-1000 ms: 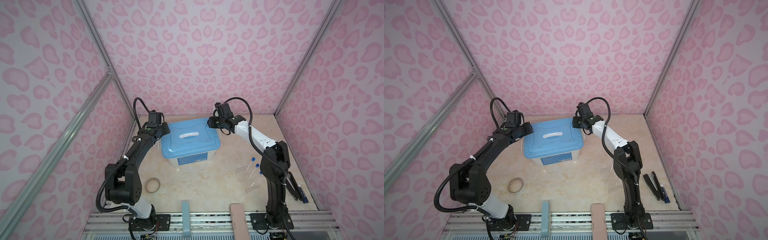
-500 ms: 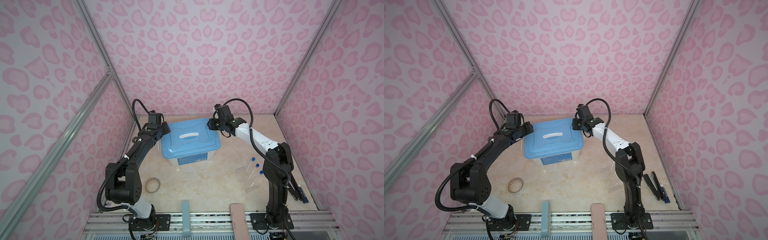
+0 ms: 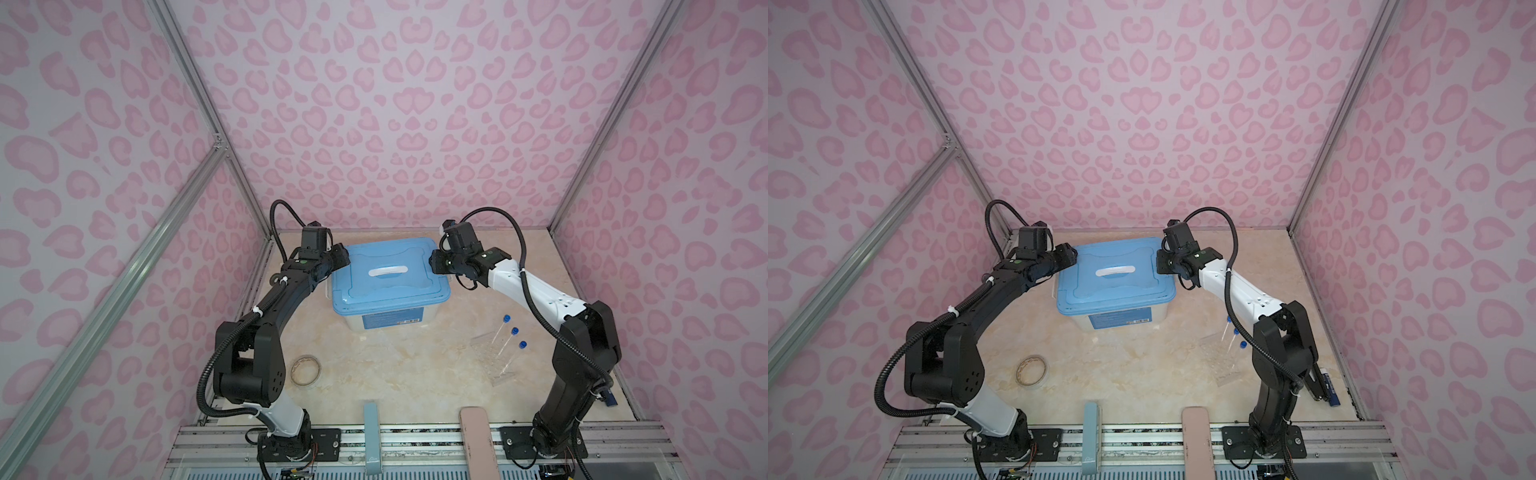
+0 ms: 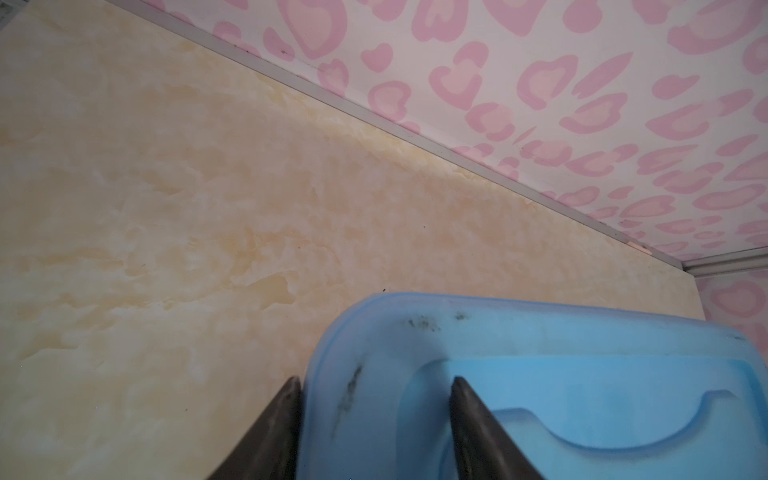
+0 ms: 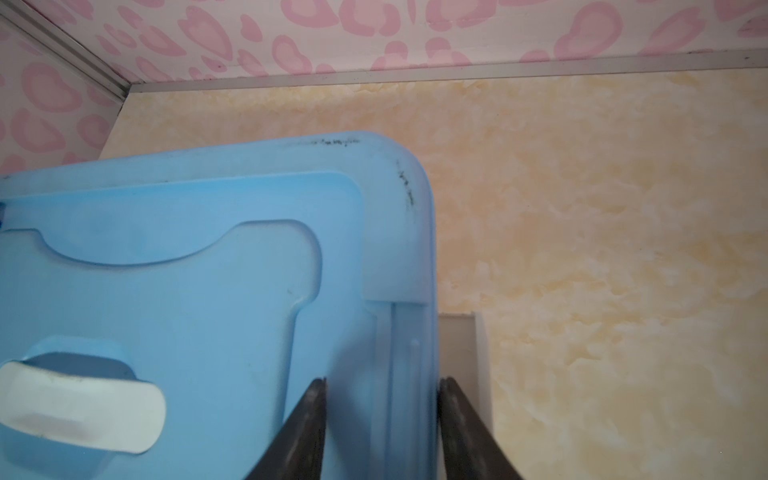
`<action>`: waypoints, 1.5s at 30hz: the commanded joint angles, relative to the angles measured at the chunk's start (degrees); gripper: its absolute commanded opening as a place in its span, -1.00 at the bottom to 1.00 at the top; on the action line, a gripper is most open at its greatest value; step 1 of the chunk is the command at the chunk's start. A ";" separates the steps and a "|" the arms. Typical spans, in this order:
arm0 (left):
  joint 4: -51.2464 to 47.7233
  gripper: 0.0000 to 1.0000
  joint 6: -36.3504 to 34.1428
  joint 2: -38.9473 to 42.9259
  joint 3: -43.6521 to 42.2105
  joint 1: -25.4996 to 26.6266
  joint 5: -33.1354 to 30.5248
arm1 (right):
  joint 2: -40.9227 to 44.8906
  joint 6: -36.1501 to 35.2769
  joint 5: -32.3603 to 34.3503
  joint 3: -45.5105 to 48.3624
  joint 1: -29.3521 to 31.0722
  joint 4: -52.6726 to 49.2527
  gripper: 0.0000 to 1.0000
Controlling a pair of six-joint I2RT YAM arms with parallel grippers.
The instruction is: Organize the chemistry lab equipment
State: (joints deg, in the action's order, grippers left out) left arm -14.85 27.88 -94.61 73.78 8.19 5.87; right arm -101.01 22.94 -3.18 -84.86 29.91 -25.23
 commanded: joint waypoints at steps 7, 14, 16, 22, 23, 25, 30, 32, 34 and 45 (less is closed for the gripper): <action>-11.55 0.77 -3.70 2.92 9.80 -3.65 3.83 | 0.08 0.26 1.69 1.56 -0.55 -8.00 -0.10; -6.28 0.97 -0.59 13.57 -3.55 -8.29 18.64 | 0.35 -0.21 0.27 1.44 -0.59 -7.25 -0.09; -4.50 0.95 -0.28 15.77 -7.87 -8.32 20.49 | 0.49 -0.07 -0.43 1.81 -0.60 -6.71 -0.09; 2.76 0.95 1.84 16.30 -16.90 -9.30 28.83 | 0.95 -0.41 -2.18 2.92 -0.75 -4.90 -0.09; 3.57 0.95 1.97 16.30 -17.73 -9.24 28.14 | 1.06 -0.36 -2.71 3.39 -0.82 -4.20 -0.09; 3.84 0.95 1.68 16.07 -18.62 -9.25 27.20 | 0.99 -0.19 -3.45 3.55 -0.91 -4.06 -0.09; 7.48 0.94 2.56 15.36 -21.83 -9.32 28.66 | 0.82 -0.18 -3.90 3.99 -0.93 -3.53 -0.09; 8.47 0.94 2.97 15.20 -22.58 -9.26 30.36 | 0.89 -0.09 -4.02 4.24 -0.91 -3.42 -0.09; 6.38 0.65 2.47 15.97 -22.18 -9.21 29.14 | 0.91 -0.09 -4.02 4.57 -0.84 -3.44 -0.09; -8.86 0.14 -3.97 16.50 -15.48 -6.53 14.95 | 1.96 -0.01 -2.59 7.29 -0.30 -2.63 -0.11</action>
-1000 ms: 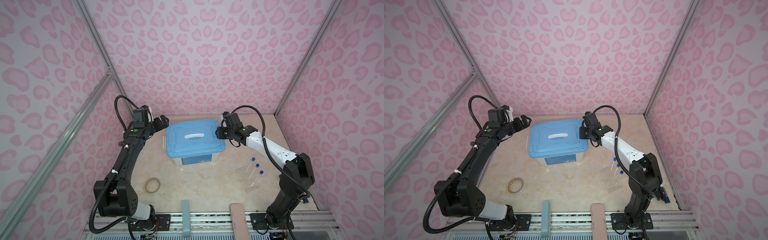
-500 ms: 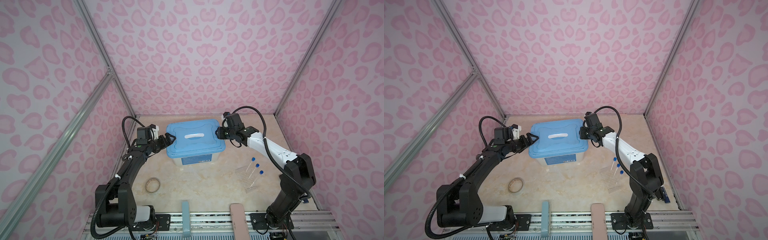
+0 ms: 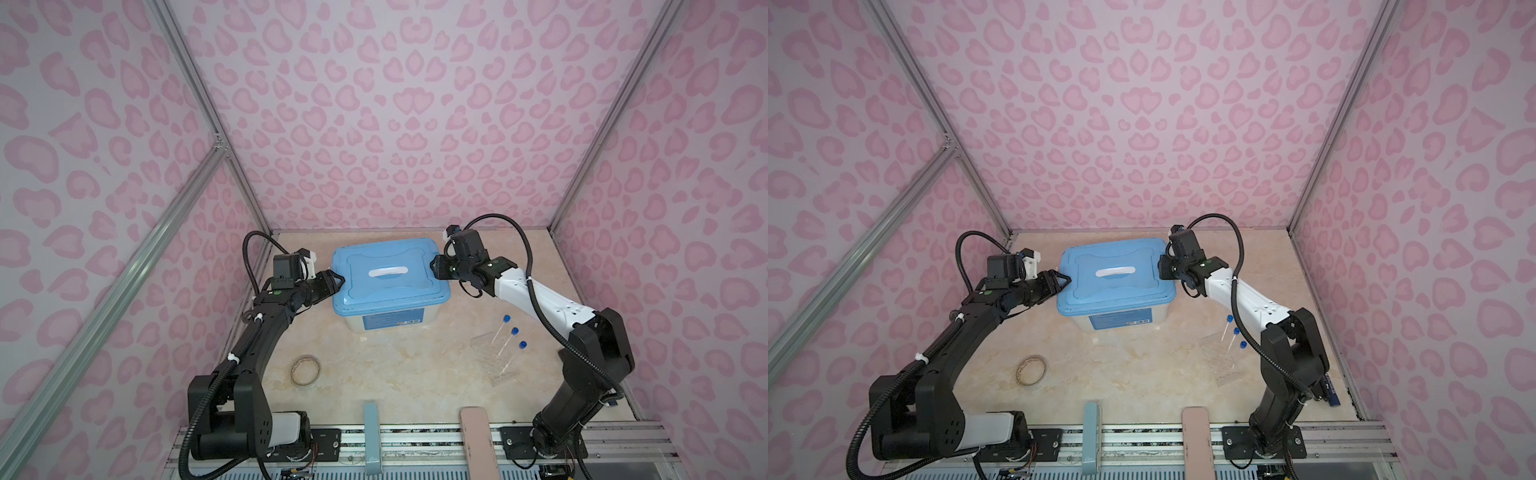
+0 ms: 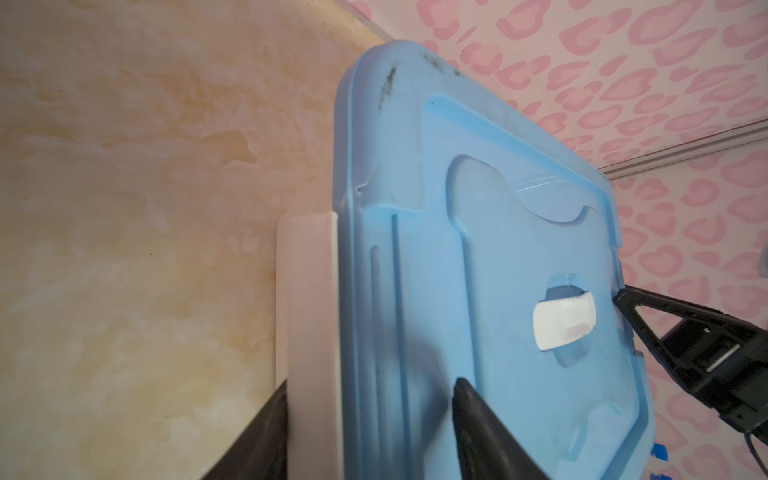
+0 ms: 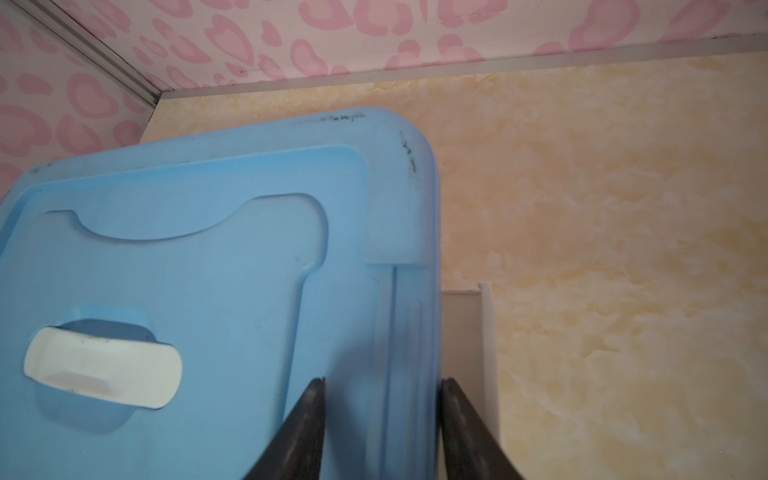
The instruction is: Organize the chemistry lab equipment
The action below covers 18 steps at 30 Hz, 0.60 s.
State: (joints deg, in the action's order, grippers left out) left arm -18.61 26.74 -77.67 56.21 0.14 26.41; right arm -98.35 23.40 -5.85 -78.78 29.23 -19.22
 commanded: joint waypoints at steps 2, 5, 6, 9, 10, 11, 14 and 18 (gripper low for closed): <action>-8.48 0.06 -4.11 -1.12 4.25 3.90 -11.53 | -0.18 -0.48 0.22 1.43 0.36 -8.57 -0.11; -12.58 -0.03 -5.00 -2.11 6.51 7.16 -18.49 | 0.84 -0.47 -0.17 1.40 0.35 -8.20 -0.11; -13.77 -0.03 -5.28 -2.37 7.10 7.93 -20.88 | 1.28 -0.53 -0.27 1.14 0.39 -8.24 -0.11; -16.02 -0.18 -6.16 -3.18 8.03 9.36 -25.33 | 1.92 -0.62 -0.72 0.21 0.36 -8.82 -0.11; -16.08 -0.20 -6.34 -3.21 7.77 9.83 -26.24 | 2.18 -0.66 -0.87 0.08 0.37 -8.74 -0.11; -15.65 -0.20 -6.33 -3.28 7.26 10.17 -26.22 | 2.44 -0.63 -1.03 -0.03 0.30 -8.57 -0.11; -14.69 -0.22 -5.61 -3.80 6.30 10.21 -24.23 | 3.18 -1.09 -1.48 -1.15 0.13 -8.71 -0.11; -13.90 -0.24 -4.85 -3.43 6.26 10.11 -23.91 | 5.04 -1.93 -1.35 -2.85 -0.81 -9.79 -0.03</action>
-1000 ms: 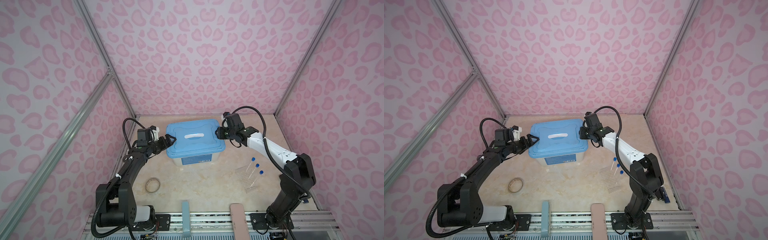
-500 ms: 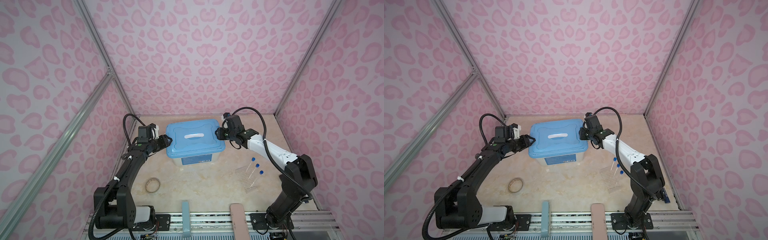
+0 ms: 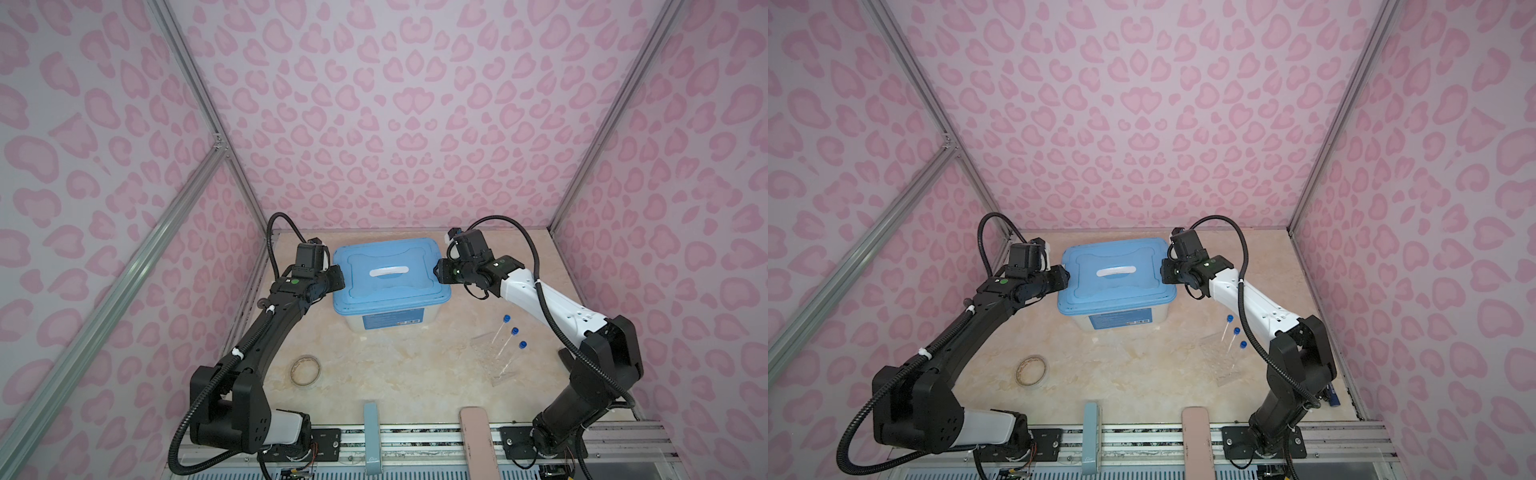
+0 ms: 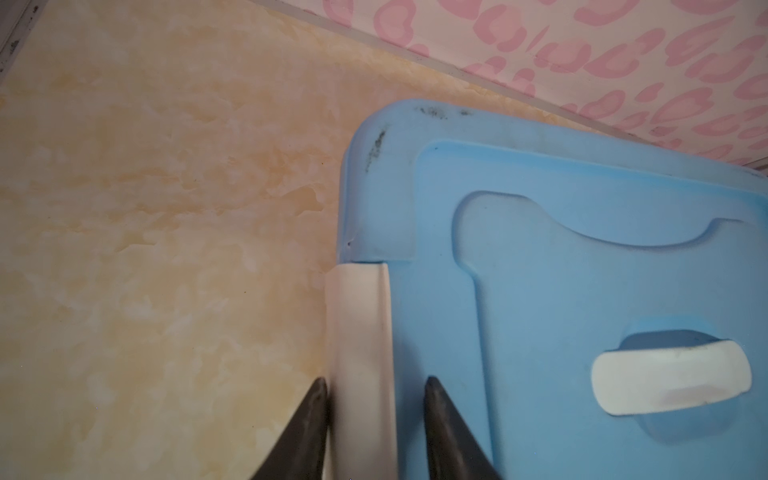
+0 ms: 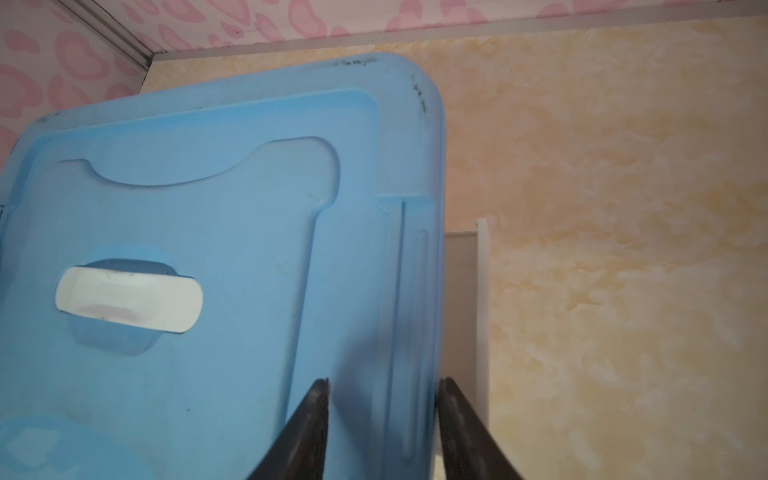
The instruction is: Organize the chemistry lab equipment
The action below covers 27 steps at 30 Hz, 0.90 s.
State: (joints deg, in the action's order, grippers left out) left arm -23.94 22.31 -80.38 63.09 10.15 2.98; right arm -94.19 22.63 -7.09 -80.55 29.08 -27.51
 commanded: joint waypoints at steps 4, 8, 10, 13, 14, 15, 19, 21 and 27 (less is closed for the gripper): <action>-9.04 -0.24 -0.25 -1.17 0.38 0.06 -0.62 | 2.99 -1.52 -2.62 -1.10 -3.04 -1.43 0.33; -8.50 -0.24 0.34 -1.36 0.41 0.12 0.35 | 2.81 -1.43 -5.71 0.47 -6.39 -0.98 0.83; -8.46 -0.24 0.46 -1.50 0.59 0.09 0.51 | 1.19 -1.64 -10.44 0.01 -8.59 -2.09 0.96; -8.74 -0.25 0.46 -1.64 0.68 0.07 0.71 | -0.96 -1.63 -16.71 0.12 -10.36 -1.48 0.92; -8.70 -0.25 0.52 -1.54 0.67 0.06 0.63 | -1.32 -1.36 -18.64 0.69 -10.61 -0.07 0.86; -8.71 -0.25 0.48 -1.38 0.58 0.12 0.54 | -1.64 -1.26 -20.63 1.37 -10.71 1.59 0.82; -8.57 -0.25 0.95 -1.53 0.32 0.10 0.63 | -3.58 0.34 -24.06 2.65 -10.76 6.06 0.69; -7.90 -0.25 1.38 -1.75 0.12 0.07 1.33 | -4.95 1.02 -24.90 2.68 -10.78 7.38 0.60; -7.25 -0.25 1.95 -1.76 0.39 0.12 2.35 | -5.79 3.45 -26.83 4.20 -10.39 11.15 0.45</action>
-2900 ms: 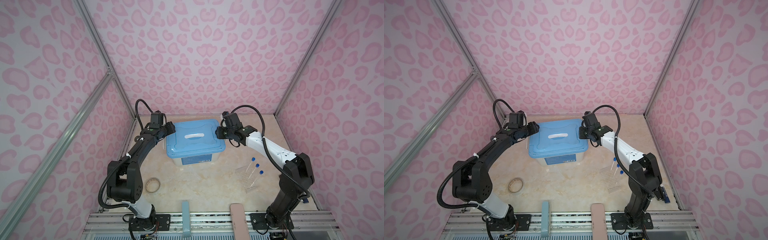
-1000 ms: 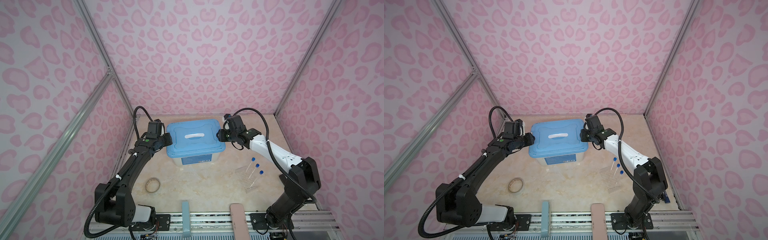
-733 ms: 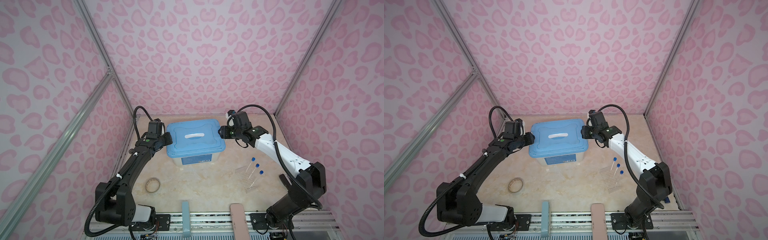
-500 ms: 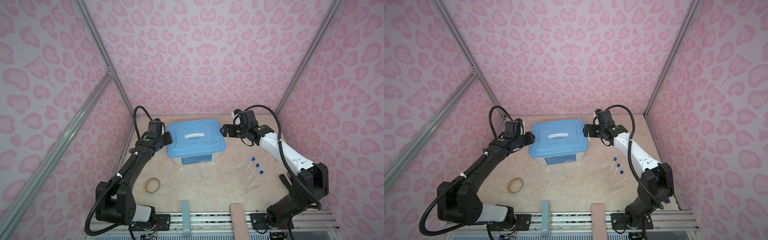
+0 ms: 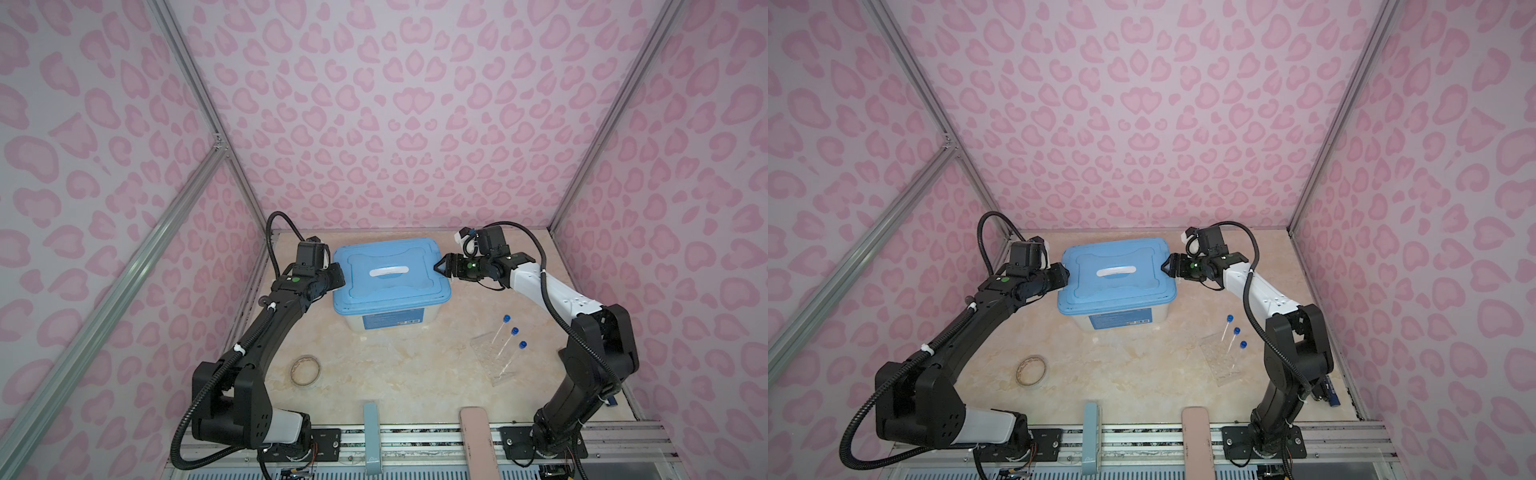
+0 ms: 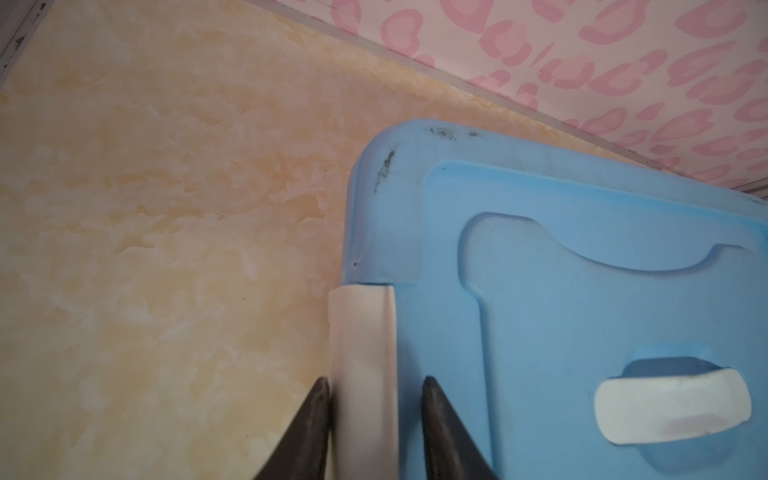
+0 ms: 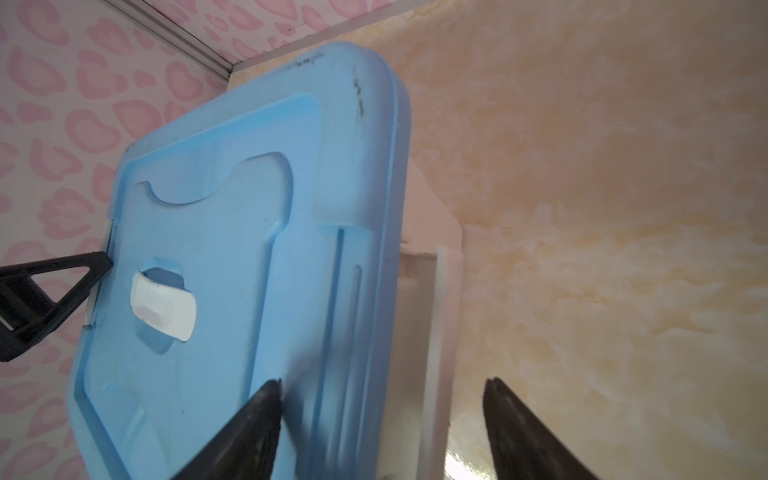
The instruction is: Organize the chemistry lab equipment
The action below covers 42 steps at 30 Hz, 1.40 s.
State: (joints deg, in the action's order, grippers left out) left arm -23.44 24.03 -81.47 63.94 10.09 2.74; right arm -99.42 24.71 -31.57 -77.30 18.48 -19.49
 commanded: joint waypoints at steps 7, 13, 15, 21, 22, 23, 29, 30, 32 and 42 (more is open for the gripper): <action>-8.00 -0.25 0.27 -0.08 -0.16 0.19 2.30 | 0.86 1.42 -0.90 1.59 1.41 3.70 0.26; -8.19 -0.25 0.09 0.00 -0.38 0.23 2.46 | 2.77 -2.01 6.70 -0.41 3.97 -0.67 0.06; -8.10 -0.25 0.09 -0.23 -0.60 0.37 2.75 | 3.10 -3.64 10.29 -1.18 5.57 -2.32 0.02; -7.03 -0.25 0.61 -0.96 -0.89 0.82 4.07 | 2.88 -3.88 12.87 -1.82 9.21 -2.73 -0.07; -6.51 -0.33 0.90 -1.14 -0.77 1.10 4.97 | 2.44 -3.89 12.77 -2.54 9.98 -3.28 -0.08; -6.12 -0.34 1.21 -1.47 -0.64 1.51 5.89 | 1.93 -4.30 13.12 -3.06 10.64 -4.02 -0.08; -2.88 -0.33 3.54 -1.01 -0.79 2.07 9.13 | 1.69 -3.46 18.47 -3.19 10.04 -6.38 -0.07; -2.41 -0.33 3.64 -0.97 -0.85 2.07 9.63 | 1.90 -3.41 19.15 -3.07 9.78 -6.67 -0.07; -2.26 -0.30 3.78 -1.11 -0.18 2.05 9.59 | 2.51 -3.40 20.46 -2.79 9.11 -7.03 -0.07; -3.69 0.27 1.47 1.53 3.79 0.11 3.91 | 4.72 -2.86 24.51 -4.08 7.31 -9.53 0.04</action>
State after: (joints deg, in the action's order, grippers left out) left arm -25.67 26.81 -81.45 66.43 10.66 6.63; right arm -95.18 21.67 -9.04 -81.03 26.17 -27.81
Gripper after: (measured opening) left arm 0.601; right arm 0.507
